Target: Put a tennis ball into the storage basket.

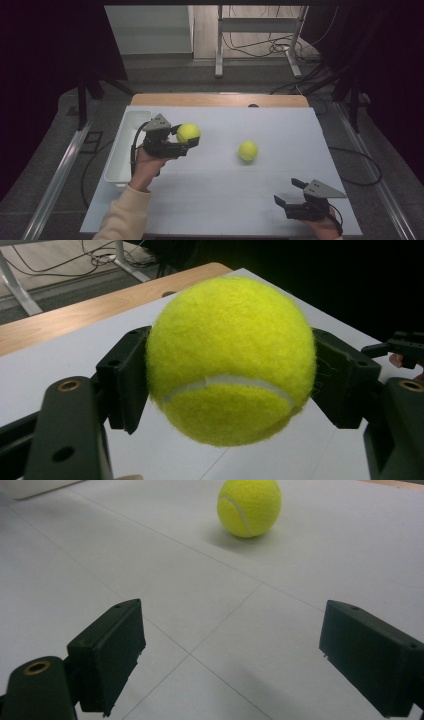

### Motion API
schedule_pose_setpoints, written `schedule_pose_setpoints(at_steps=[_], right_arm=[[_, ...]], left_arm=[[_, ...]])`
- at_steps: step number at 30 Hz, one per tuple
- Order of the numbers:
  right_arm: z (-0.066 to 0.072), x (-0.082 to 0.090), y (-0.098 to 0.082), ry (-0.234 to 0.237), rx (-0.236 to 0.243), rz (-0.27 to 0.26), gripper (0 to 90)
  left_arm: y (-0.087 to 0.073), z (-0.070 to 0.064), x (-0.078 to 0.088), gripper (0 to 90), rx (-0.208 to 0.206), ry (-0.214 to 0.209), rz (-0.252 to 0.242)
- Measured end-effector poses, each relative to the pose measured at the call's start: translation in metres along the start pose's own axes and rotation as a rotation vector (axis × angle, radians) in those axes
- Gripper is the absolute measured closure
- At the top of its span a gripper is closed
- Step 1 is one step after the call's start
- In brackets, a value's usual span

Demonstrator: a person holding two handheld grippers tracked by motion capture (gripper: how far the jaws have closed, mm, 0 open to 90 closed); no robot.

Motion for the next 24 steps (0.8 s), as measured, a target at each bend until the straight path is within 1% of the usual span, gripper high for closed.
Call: schedule_pose_setpoints(at_steps=[2, 7, 12, 17, 18, 22, 23, 24], right_arm=[[0.000, 0.000, 0.000, 0.000, 0.000, 0.000, 11.2], [0.000, 0.000, 0.000, 0.000, 0.000, 0.001, 11.2], [0.000, 0.000, 0.000, 0.001, 0.000, -0.003, 11.2], [0.000, 0.000, 0.000, 0.001, -0.001, -0.002, 11.2], [0.000, 0.000, 0.000, 0.001, -0.001, -0.002, 11.2], [0.000, 0.000, 0.000, 0.000, -0.001, -0.003, 11.2], [0.000, 0.000, 0.000, 0.000, -0.001, -0.003, 11.2], [0.000, 0.000, 0.000, 0.000, -0.001, -0.003, 11.2]], left_arm=[[0.000, 0.002, 0.001, 26.5, -0.001, 0.002, -0.002], [0.001, 0.008, 0.004, 26.5, 0.013, 0.010, -0.009], [0.003, 0.018, 0.010, 26.5, 0.017, 0.045, -0.023], [0.004, 0.029, 0.018, 26.5, 0.042, 0.064, -0.038], [0.004, 0.029, 0.018, 26.5, 0.042, 0.064, -0.038], [0.005, 0.039, 0.024, 26.5, 0.058, 0.088, -0.051], [0.005, 0.039, 0.024, 26.5, 0.058, 0.088, -0.051], [0.006, 0.043, 0.027, 26.5, 0.067, 0.094, -0.057]])
Point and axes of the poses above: each handheld gripper's, and its own axes: x roughly backward along the jaws, y roughly out of its top, z roughly to its left, the point moved 8 cm from there along -x, roughly forward along the jaws, and after that the axes turned 11 degrees about y, right-handed, at the moved point
